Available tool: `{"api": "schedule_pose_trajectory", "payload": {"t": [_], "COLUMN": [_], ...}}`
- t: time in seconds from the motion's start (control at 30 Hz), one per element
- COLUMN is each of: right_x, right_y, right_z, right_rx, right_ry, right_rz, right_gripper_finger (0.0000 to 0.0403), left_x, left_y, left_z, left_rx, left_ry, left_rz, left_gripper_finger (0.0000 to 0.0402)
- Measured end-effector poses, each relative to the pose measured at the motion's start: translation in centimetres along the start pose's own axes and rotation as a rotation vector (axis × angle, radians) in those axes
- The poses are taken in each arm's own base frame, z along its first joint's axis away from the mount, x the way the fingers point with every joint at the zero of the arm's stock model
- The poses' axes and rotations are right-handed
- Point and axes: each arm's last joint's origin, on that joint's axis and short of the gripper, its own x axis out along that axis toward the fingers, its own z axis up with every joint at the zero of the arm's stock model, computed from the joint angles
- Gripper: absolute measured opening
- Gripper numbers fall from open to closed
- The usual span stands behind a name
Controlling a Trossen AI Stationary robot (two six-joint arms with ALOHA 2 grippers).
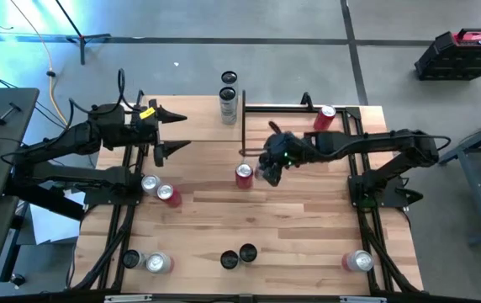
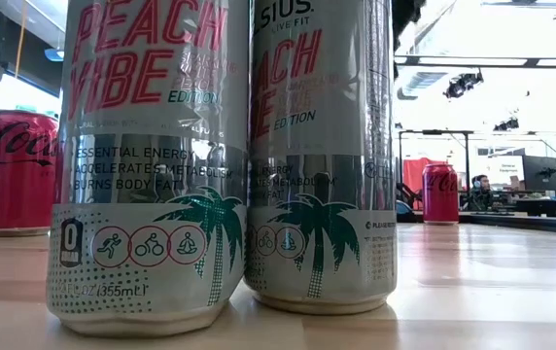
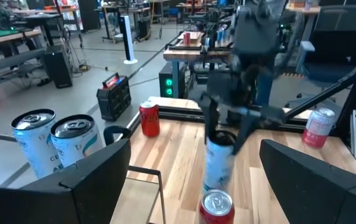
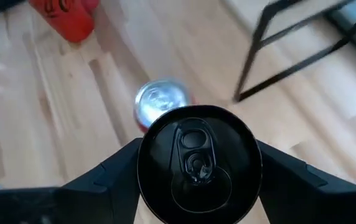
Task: Place canned beverage on shelf
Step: Put the blue soda can on the shelf aligned with the other blue soda cans
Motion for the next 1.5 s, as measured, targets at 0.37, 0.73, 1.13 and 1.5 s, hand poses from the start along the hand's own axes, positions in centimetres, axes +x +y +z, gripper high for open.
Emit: {"api": "schedule_pose_trajectory", "payload": {"t": [0.37,0.73,1.13,1.5], "right_x": [-5.1,-3.1,0.1,0.1], "right_y": [0.6,-0.6,-3.4,-4.4], "right_z": [9.2,16.0,17.3,17.4], "right_rx": [-0.181,-0.268,-0.269,-0.252], "right_ry": [-0.140,-0.167,-0.122,-0.127], "right_rz": [0.031,0.190,0.167,0.131], "right_gripper_finger": [0.0248,0.0249,0.0249,0.0250], "left_x": [0.0,0.0,1.5,3.9], "left_y": [0.0,0.0,0.0,0.1], "left_z": [0.3,0.2,-1.9,-2.4], "left_rx": [-0.036,-0.078,-0.125,-0.118], "left_ry": [-0.031,-0.016,0.195,0.239], "left_rz": [0.002,0.006,0.064,0.119], "left_gripper_finger": [0.0349,0.0349,0.0349,0.0349]}}
